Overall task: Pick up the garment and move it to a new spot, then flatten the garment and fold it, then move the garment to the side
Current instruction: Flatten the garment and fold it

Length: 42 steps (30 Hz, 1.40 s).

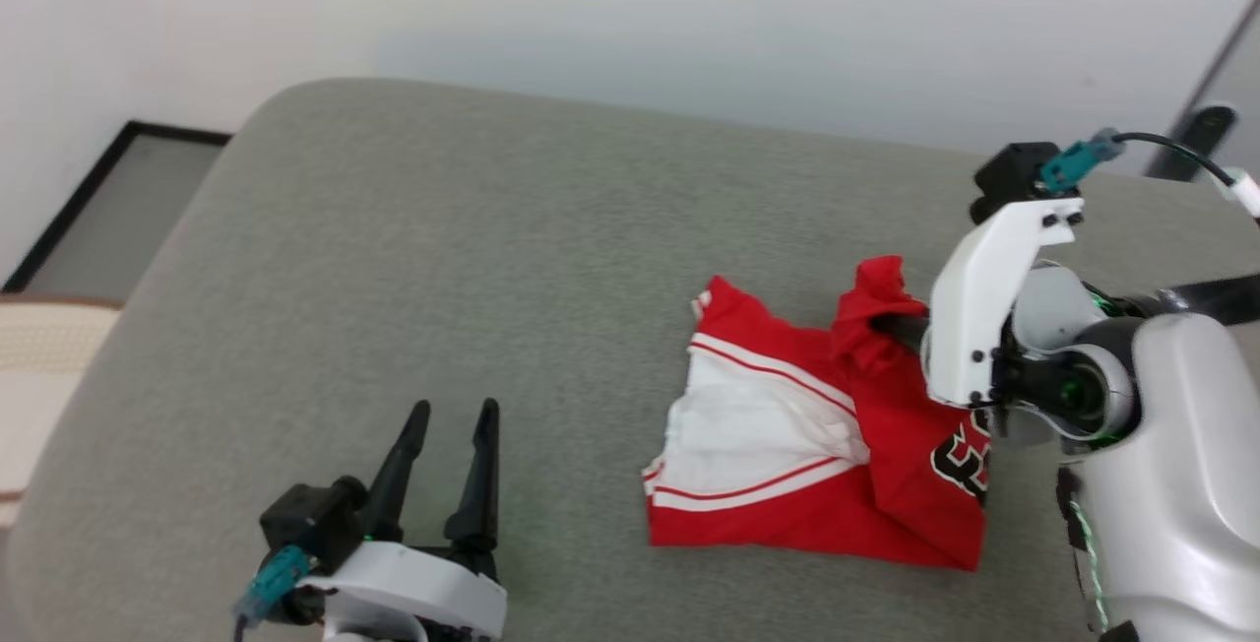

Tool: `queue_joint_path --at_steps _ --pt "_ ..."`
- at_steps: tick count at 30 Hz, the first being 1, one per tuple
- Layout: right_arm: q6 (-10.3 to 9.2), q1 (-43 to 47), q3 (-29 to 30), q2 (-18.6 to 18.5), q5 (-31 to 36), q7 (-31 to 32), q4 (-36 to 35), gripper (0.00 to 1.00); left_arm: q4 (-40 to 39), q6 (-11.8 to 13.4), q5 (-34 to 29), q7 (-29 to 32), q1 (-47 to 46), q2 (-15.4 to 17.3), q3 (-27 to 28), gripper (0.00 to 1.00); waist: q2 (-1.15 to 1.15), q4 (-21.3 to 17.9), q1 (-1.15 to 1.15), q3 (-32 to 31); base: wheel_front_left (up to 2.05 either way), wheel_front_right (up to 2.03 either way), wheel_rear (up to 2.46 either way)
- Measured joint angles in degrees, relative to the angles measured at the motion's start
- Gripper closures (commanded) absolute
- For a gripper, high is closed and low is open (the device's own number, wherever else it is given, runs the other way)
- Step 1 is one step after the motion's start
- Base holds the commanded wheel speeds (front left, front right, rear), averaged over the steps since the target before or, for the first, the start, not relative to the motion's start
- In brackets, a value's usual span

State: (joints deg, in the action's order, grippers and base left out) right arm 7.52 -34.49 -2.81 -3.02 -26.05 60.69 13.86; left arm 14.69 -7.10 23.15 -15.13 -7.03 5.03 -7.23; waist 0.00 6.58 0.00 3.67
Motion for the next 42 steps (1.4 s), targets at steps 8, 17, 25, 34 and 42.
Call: queue_joint_path --at_steps 8,17,25,34,42 --pt "0.00 -2.18 -5.25 0.10 -1.56 -6.15 8.05 1.00 1.46 -0.04 0.59 0.00 -1.83 -1.00 -1.90 0.00 0.00 5.45 0.00 0.75 0.00 0.00 0.00" --pt "0.00 -4.99 -9.35 0.08 2.02 -15.14 20.58 1.00 2.88 -0.23 1.51 0.00 -3.84 -1.56 -3.79 0.00 0.00 10.27 0.00 2.57 0.00 0.00 0.00" --pt "0.00 -7.10 -14.78 0.05 2.89 -21.47 29.71 1.00 3.65 -0.29 2.27 0.01 -4.77 -1.85 -4.60 0.00 0.00 12.37 0.00 3.77 0.00 0.00 0.00" --pt "0.00 -9.22 -18.35 0.10 0.19 -25.03 36.60 0.00 4.33 -0.30 2.52 0.01 -4.43 -1.72 -4.48 0.00 0.00 12.07 0.00 2.22 0.00 0.00 0.00" --pt "0.00 -10.75 -23.54 0.07 -5.46 -25.43 37.06 0.00 4.44 -0.30 2.48 0.00 -2.89 -0.66 -3.81 0.00 0.00 10.59 0.00 -0.10 0.00 0.00 0.00"
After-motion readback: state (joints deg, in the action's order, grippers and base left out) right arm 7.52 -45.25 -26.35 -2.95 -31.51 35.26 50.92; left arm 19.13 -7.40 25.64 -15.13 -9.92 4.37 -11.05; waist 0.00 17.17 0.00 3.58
